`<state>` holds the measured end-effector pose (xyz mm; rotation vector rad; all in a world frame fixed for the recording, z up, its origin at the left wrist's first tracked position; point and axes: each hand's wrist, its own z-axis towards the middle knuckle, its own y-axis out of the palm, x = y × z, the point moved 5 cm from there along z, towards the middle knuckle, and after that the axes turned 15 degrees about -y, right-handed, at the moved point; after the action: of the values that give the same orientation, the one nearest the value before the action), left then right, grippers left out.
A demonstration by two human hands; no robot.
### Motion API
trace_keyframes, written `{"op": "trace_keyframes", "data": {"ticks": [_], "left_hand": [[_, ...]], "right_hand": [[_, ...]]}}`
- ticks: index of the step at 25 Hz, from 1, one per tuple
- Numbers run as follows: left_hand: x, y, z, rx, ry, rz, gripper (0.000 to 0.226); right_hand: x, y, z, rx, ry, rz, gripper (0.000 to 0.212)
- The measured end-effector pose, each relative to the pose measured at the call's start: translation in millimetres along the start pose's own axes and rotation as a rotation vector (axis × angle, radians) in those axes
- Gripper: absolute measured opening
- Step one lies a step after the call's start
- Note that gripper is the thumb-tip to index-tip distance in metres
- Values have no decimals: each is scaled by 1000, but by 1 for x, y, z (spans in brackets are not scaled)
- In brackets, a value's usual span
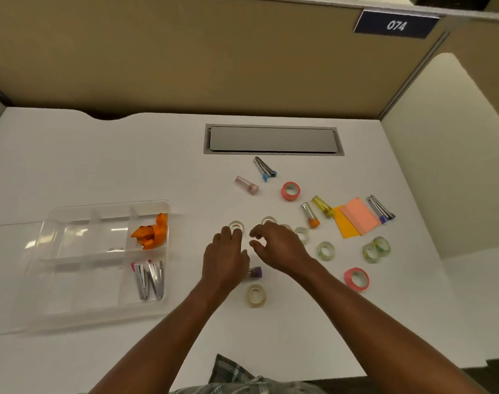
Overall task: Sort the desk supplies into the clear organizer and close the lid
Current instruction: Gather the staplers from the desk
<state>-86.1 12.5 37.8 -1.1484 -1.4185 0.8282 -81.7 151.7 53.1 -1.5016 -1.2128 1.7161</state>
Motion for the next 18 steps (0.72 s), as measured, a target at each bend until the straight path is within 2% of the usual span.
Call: {"op": "trace_keyframes", "data": {"ticks": [8, 13, 18], "left_hand": [[118, 52, 9, -107, 199, 94, 42], [159, 69, 23, -142, 278, 188, 36], [180, 67, 62, -135, 298, 265, 40]], "right_hand": [[128, -49, -75, 117, 212, 23, 25], [223, -91, -107, 252, 444, -47, 26], [297, -116, -117, 246, 595, -77, 48]]}}
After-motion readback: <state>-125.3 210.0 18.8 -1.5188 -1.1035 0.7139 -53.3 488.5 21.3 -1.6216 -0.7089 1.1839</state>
